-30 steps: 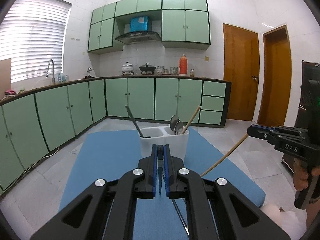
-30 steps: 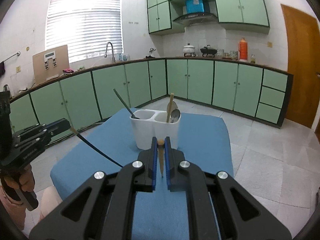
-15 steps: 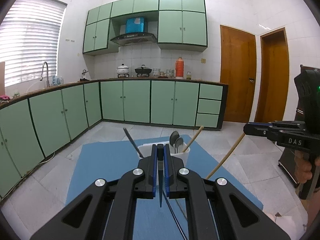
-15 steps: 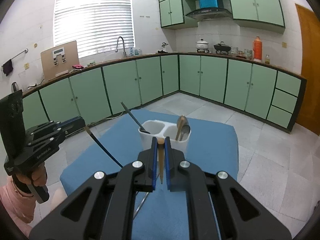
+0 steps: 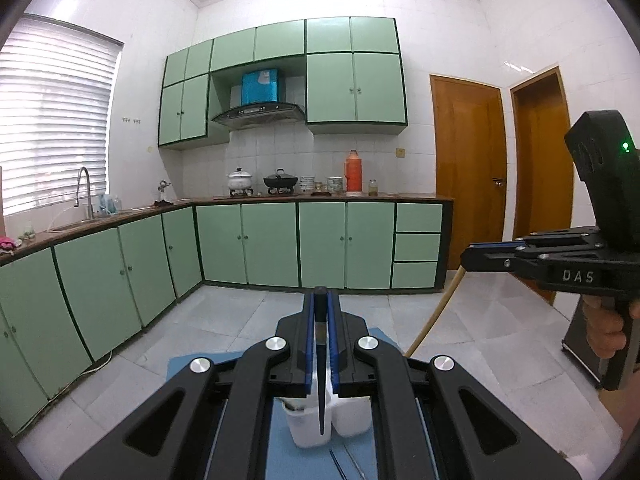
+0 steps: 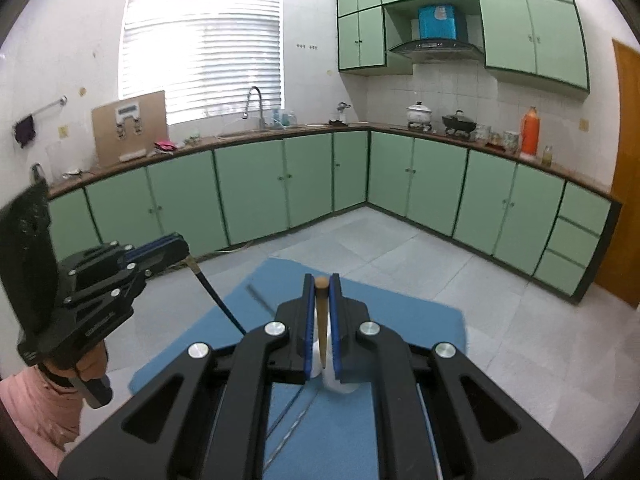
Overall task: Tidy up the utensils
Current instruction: 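Carry the black chopstick with the left tool into the holder while the right tool inserts the wooden one, then open both tools to release the chopsticks in the holder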
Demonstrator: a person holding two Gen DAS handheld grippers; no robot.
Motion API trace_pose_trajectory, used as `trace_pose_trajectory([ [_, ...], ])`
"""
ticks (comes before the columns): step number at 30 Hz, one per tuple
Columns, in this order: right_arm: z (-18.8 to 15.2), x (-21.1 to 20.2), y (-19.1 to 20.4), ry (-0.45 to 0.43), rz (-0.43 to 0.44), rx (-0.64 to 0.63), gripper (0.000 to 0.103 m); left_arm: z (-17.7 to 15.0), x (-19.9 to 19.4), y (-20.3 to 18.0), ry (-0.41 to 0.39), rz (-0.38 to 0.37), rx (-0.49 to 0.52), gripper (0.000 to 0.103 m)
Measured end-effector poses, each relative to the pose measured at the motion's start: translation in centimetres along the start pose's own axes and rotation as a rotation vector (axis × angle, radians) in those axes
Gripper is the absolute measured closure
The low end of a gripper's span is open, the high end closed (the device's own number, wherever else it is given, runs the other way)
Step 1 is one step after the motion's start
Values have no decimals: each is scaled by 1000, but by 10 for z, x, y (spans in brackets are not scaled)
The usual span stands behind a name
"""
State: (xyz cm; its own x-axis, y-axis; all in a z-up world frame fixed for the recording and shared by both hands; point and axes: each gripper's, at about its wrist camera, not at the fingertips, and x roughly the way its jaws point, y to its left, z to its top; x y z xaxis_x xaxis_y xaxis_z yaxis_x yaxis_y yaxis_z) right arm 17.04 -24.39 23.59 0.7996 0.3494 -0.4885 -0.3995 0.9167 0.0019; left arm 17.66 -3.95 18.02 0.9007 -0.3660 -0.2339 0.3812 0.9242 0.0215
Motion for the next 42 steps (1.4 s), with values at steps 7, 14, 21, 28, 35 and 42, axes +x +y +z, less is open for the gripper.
trace_pose_trajectory([
  [7, 23, 51, -12, 70, -31, -1, 97, 23, 54, 24, 25, 24, -65, 97],
  [14, 8, 113, -14, 166, -25, 14, 97, 3, 116, 39, 119, 43, -96, 97],
  [21, -5, 152, -15, 220, -18, 23, 97, -18, 154, 47, 183, 50, -121, 97],
  [28, -16, 173, -17, 257, -13, 30, 97, -37, 176, 48, 237, 58, -118, 97],
  [35, -29, 188, -17, 289, -11, 42, 97, -48, 186, 47, 265, 58, -117, 97],
  [42, -32, 188, -17, 282, -9, 42, 97, -58, 196, 46, 301, 59, -114, 96],
])
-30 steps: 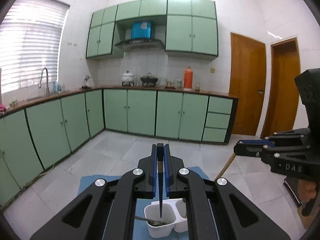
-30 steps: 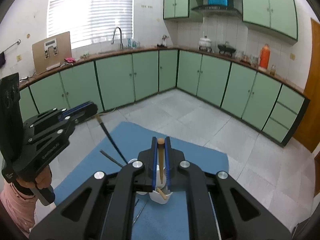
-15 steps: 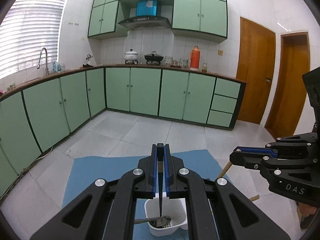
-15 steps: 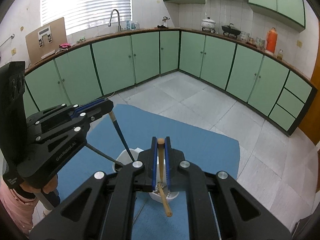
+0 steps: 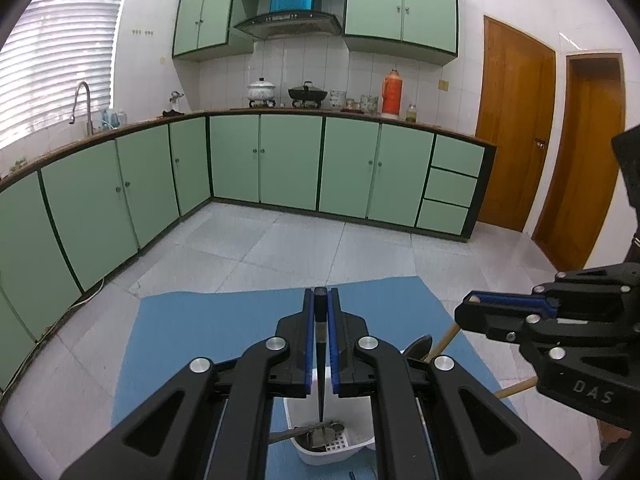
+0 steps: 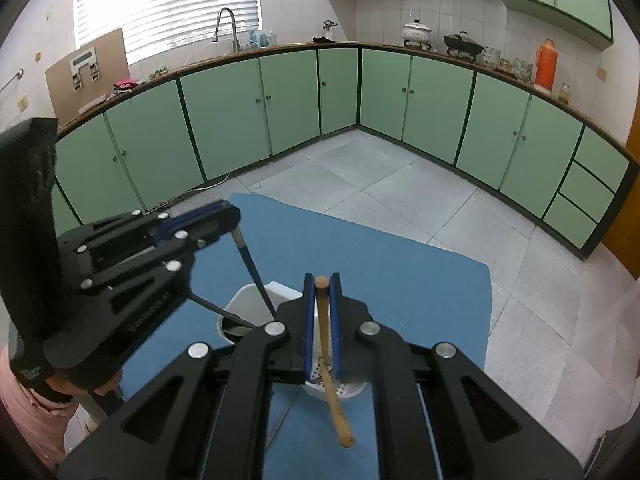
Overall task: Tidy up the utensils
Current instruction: 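Open both tools to release the chopsticks in the holder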
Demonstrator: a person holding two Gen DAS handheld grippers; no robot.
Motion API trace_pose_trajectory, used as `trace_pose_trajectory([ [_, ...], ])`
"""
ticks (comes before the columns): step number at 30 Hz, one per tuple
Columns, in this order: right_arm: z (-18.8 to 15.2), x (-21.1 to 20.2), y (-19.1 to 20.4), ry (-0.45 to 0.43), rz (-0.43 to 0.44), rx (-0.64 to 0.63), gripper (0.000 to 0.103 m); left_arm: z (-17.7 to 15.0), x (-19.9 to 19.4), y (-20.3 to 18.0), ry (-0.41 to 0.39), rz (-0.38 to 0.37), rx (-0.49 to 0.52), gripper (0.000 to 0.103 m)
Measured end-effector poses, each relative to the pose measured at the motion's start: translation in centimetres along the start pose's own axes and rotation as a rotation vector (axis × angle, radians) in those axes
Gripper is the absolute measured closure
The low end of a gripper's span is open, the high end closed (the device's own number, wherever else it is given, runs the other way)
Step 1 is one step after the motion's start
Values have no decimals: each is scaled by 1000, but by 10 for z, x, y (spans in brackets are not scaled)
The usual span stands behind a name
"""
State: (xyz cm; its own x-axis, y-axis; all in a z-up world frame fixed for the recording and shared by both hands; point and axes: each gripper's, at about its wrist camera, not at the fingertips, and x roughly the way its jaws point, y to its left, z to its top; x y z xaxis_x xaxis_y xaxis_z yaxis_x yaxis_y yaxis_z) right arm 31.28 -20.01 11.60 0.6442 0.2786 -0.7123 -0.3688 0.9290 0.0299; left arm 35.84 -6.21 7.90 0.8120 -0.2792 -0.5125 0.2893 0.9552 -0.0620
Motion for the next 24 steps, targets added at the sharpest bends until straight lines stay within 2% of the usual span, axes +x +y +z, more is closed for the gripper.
trace_pose_trajectory([
  [7, -3, -3, -7, -9, -5, 4, 95, -2, -1, 1, 3, -4, -11, 96],
  [9, -5, -6, -8, -16, -4, 12, 89, -3, -2, 1, 1, -4, -13, 91],
  [16, -13, -11, -25, -31, -10, 51, 78, -3, -13, 4, -34, -3, -23, 63],
  [22, -19, -24, -38, -68, -16, 85, 69, 2, -27, 8, -76, 5, -26, 51],
  [24, -20, -33, -41, -94, -21, 94, 63, 3, -35, 8, -94, 10, -25, 47],
])
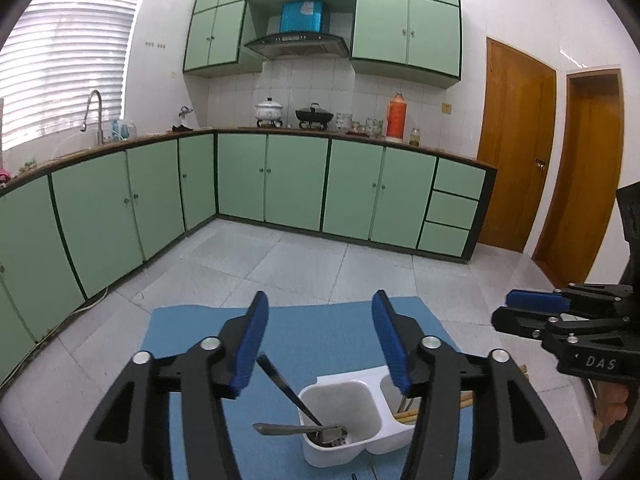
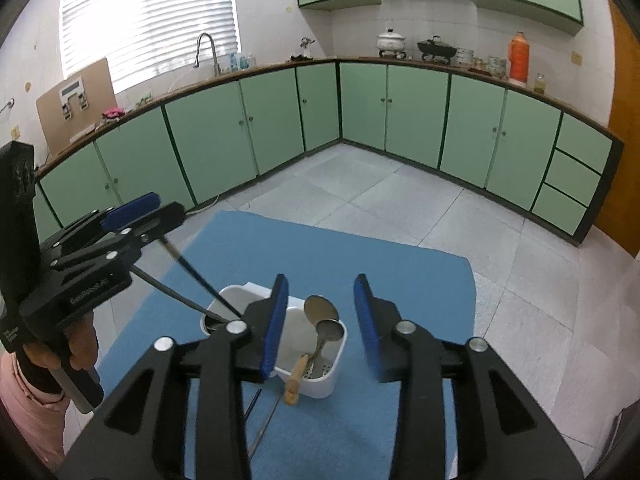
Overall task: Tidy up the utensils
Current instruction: 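Open both tools to release the chopsticks in the holder, then withdraw both open tools and lower them toward the last two chopsticks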
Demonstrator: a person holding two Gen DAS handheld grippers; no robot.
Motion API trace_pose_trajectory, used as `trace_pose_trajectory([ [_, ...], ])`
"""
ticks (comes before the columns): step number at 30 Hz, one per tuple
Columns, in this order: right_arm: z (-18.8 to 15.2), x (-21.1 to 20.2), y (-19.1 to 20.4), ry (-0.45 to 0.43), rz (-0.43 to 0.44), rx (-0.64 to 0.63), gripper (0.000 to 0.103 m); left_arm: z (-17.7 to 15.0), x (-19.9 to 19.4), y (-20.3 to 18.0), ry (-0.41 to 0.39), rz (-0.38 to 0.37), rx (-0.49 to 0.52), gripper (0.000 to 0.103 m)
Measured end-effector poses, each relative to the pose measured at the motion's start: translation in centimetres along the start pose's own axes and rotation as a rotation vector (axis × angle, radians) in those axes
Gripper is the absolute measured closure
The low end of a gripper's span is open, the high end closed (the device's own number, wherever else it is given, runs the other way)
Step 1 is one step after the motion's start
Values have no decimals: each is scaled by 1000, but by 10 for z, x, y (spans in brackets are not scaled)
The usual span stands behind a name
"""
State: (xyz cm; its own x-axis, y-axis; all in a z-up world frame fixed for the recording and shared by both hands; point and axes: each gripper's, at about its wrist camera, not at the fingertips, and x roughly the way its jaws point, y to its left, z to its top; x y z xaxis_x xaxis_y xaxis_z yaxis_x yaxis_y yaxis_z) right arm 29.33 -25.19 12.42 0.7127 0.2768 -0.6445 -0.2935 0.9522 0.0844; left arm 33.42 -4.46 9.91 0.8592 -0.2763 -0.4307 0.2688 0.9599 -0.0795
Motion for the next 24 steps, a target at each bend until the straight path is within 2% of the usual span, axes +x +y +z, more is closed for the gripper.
trace_pose_trajectory([
  [2, -2, -13, -3, -32, -3, 6, 58, 2, -10, 1, -24, 4, 3, 40],
  [4, -5, -25, -5, -68, -16, 6, 48, 2, -25, 2, -57, 7, 4, 34],
  [6, -12, -42, -6, -121, -35, 1, 34, 0, -39, 1, -88, 12, 11, 27],
  [8, -22, -57, -7, -161, -46, -6, 26, -5, -58, 0, -122, 20, 20, 19],
  [11, -39, -73, -7, -205, -63, -14, 15, -18, -81, -3, -149, 15, 26, 13],
  [18, -84, -93, 3, -242, -54, -23, 9, -60, -118, -12, -172, 32, 32, 8],
  [24, -131, -97, 18, -242, -32, -8, 8, -101, -133, -15, -149, 52, 36, 7],
])
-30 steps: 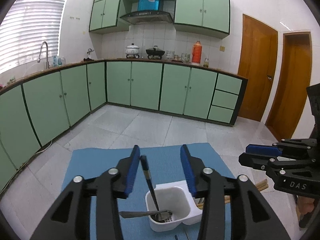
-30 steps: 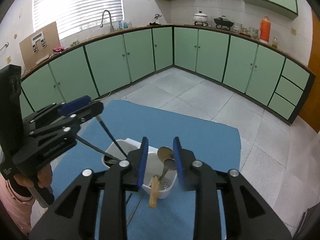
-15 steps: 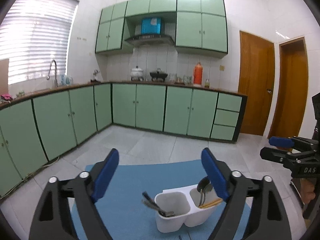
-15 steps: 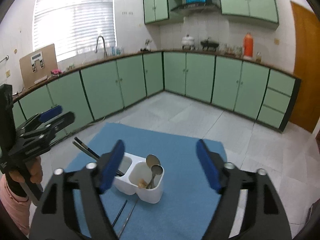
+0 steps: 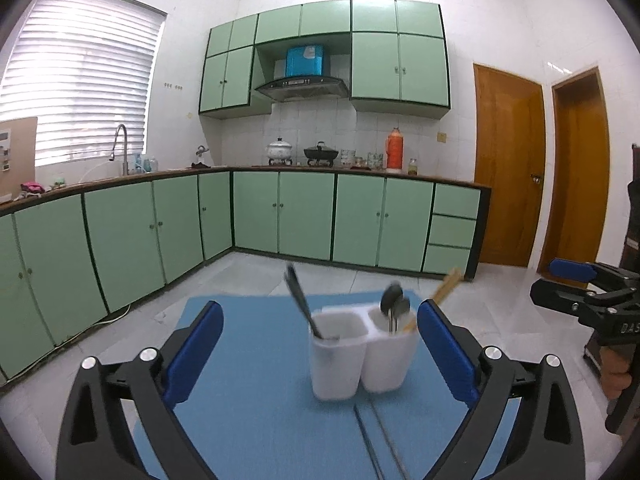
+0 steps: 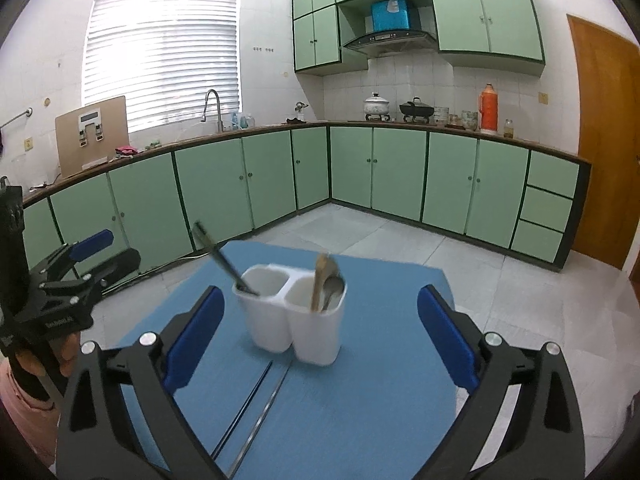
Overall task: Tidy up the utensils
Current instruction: 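Withdraw both open tools and lower them toward the last two chopsticks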
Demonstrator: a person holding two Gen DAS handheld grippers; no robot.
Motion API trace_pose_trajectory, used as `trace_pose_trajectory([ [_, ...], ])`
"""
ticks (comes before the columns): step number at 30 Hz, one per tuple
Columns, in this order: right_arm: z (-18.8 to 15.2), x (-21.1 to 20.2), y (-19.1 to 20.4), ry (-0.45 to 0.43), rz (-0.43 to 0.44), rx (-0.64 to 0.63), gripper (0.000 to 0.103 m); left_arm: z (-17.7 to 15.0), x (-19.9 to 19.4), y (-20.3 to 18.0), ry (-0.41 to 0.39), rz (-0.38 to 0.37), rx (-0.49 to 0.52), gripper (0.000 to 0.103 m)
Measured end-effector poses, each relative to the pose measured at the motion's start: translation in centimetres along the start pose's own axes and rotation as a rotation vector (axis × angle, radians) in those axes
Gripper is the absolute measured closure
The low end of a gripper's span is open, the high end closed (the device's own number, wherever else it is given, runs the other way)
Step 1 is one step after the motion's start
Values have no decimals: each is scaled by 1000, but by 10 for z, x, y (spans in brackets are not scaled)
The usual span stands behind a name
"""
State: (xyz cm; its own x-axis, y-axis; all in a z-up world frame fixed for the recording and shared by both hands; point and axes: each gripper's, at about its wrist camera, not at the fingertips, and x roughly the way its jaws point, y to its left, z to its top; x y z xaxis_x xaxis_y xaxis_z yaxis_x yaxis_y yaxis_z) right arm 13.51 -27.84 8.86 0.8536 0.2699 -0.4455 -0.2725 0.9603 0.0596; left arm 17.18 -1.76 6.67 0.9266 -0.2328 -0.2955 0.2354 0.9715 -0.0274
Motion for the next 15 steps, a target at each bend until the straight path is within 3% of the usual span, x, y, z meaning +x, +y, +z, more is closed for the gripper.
trace_pose_trajectory([
  [10, -94, -6, 39, 40, -91, -1, 9, -88, -19, 5, 101, 67, -23, 7],
  [15, -136, -5, 57, 85, -86, 36, 9, -126, -29, 11, 137, 84, -37, 7],
])
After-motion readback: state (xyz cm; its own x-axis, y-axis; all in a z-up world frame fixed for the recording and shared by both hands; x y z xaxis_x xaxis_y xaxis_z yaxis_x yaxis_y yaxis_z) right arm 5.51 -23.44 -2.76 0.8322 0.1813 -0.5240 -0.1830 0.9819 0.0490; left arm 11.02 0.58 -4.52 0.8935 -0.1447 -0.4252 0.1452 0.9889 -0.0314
